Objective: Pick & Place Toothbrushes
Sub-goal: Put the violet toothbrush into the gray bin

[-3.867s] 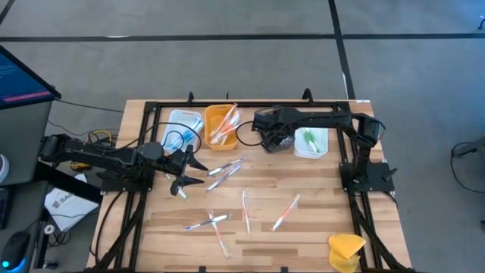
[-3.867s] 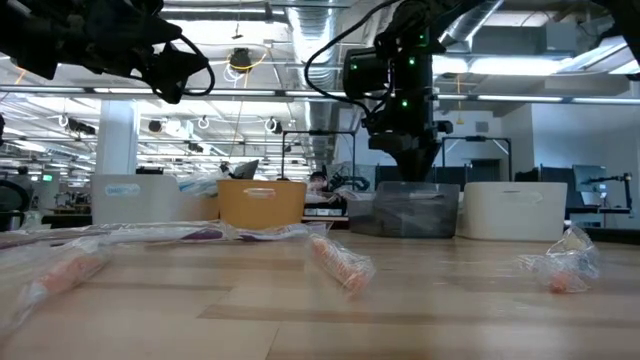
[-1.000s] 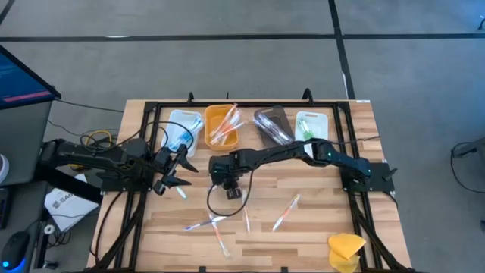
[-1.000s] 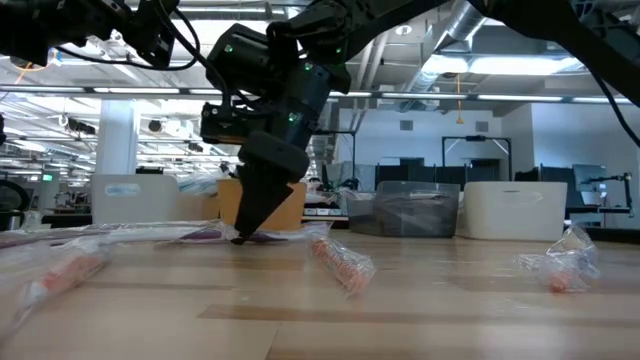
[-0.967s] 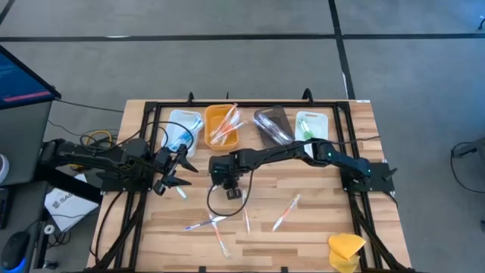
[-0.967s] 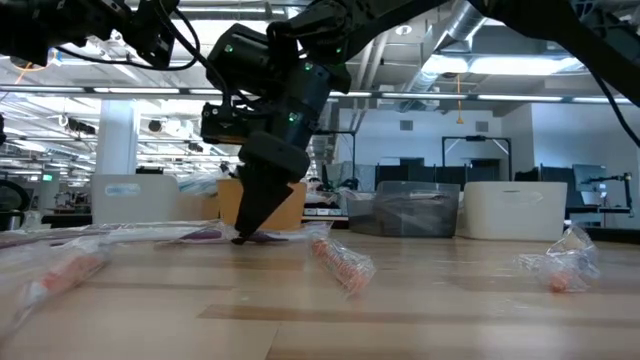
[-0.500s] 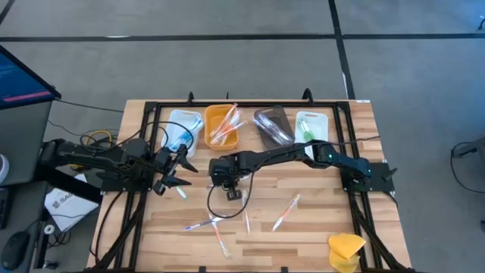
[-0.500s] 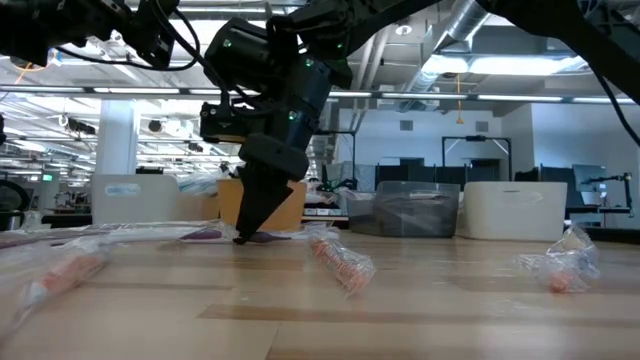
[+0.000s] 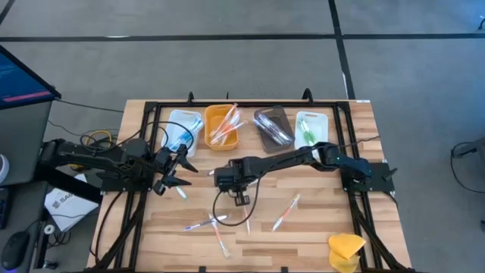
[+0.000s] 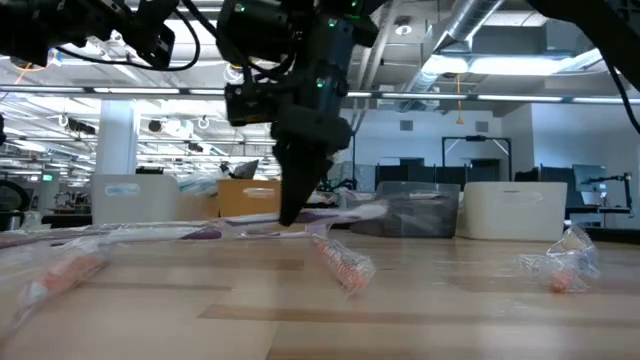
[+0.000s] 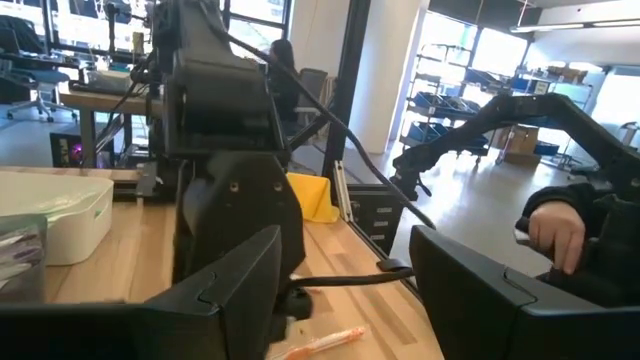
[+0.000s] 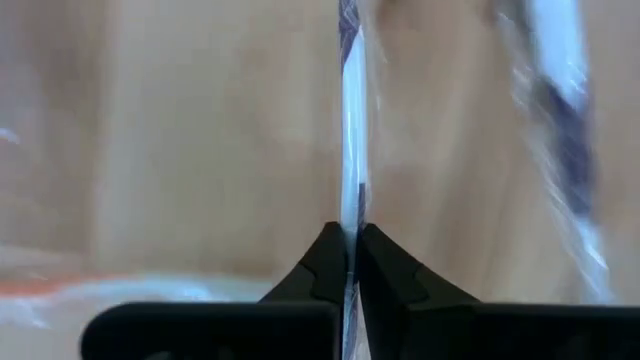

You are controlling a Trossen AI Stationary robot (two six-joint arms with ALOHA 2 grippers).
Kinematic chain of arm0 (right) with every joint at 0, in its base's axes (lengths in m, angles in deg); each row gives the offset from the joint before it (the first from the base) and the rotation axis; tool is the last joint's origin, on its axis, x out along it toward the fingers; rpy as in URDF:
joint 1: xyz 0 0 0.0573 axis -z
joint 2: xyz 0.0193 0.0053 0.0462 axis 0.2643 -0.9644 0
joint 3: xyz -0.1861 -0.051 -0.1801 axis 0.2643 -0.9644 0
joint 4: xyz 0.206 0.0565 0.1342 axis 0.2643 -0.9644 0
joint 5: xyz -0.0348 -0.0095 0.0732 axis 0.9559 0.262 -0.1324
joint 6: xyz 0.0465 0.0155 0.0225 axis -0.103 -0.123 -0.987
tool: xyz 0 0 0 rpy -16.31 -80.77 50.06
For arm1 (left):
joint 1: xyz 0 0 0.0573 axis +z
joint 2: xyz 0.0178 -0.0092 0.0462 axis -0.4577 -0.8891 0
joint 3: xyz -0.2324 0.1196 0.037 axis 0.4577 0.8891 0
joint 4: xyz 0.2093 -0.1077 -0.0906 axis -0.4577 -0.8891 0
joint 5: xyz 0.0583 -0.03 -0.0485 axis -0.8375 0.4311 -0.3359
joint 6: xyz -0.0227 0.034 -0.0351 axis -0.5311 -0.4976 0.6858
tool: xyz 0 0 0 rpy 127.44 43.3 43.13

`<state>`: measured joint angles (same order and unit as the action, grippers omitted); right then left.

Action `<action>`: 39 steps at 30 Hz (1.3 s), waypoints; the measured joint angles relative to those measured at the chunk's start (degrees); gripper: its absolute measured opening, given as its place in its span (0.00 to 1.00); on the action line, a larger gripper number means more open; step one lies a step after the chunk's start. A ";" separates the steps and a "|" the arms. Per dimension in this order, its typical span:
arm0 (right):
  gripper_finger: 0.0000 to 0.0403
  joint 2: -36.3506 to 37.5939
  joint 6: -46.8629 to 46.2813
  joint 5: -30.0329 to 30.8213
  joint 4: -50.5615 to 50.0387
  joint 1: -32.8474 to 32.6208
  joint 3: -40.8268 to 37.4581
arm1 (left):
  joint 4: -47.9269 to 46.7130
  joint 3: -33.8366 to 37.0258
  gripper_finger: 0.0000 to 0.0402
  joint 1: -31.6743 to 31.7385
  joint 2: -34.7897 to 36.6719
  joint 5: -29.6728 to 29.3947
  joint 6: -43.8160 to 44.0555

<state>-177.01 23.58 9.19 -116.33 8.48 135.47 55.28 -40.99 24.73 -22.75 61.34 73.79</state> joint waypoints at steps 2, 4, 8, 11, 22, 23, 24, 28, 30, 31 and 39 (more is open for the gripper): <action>0.01 0.65 -1.40 2.71 -2.70 -0.45 0.02 | 0.00 0.00 0.54 0.00 0.01 0.00 0.00; 0.01 1.60 -3.19 4.11 -5.05 -1.04 0.02 | 0.02 0.00 0.54 0.00 0.01 0.00 0.00; 0.01 3.90 -7.99 7.70 -10.93 -2.34 0.12 | 0.05 0.00 0.54 0.00 -0.01 0.00 0.00; 0.01 5.65 -17.17 12.64 -14.49 -2.43 0.12 | 0.16 0.00 0.54 0.00 -0.01 0.00 -0.09; 0.01 16.02 -37.85 23.61 -31.07 -0.61 0.28 | 1.03 0.00 0.54 0.00 -0.01 -4.00 -10.08; 0.01 17.18 -38.98 24.53 -32.46 -0.01 0.28 | 1.10 0.00 0.54 0.00 -0.01 -4.69 -10.84; 0.01 18.17 -39.99 25.46 -33.25 0.73 0.29 | 1.14 0.00 0.54 0.00 0.01 -5.51 -11.76; 0.01 21.42 -40.89 27.93 -33.94 4.28 0.32 | 1.33 0.00 0.54 0.00 -0.01 -8.09 -14.67; 0.01 22.61 -37.31 29.64 -32.17 6.53 -0.18 | 1.42 0.00 0.54 0.00 -0.01 -8.64 -15.95; 0.01 23.38 -35.08 29.83 -30.08 7.89 -1.09 | 1.44 0.00 0.54 0.00 -0.01 -8.63 -16.21; 0.01 31.95 -27.53 20.14 -3.15 20.68 -16.05 | 1.35 0.00 0.54 0.00 -0.01 -8.63 -15.93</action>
<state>-145.06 -3.94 29.33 -119.47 29.16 119.42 56.63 -40.99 24.73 -22.76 52.71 57.85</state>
